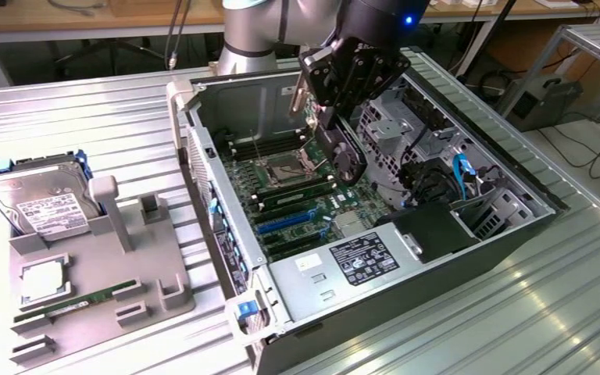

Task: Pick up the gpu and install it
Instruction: 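Insert the gpu into the slot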

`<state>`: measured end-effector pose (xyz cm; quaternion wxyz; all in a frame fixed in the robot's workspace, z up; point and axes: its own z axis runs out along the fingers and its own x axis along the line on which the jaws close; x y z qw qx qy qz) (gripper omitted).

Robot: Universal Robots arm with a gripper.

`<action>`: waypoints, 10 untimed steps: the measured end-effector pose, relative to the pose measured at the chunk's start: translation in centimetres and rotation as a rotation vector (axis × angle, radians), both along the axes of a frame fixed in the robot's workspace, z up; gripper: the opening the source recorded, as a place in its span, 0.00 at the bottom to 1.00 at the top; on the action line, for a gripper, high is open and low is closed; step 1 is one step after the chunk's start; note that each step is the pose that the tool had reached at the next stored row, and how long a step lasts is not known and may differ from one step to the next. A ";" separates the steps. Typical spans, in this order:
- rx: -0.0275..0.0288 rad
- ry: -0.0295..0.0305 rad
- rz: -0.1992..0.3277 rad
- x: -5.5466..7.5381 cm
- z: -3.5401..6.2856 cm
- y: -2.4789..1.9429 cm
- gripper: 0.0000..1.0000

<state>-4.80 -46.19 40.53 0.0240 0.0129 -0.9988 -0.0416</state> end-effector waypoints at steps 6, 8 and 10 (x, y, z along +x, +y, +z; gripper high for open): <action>0.0000 0.0000 0.000 0.0 0.00 0.00 0.26; 0.0000 0.0000 0.000 0.0 0.00 0.00 0.26; 0.0000 0.0000 0.000 0.0 0.00 0.00 0.26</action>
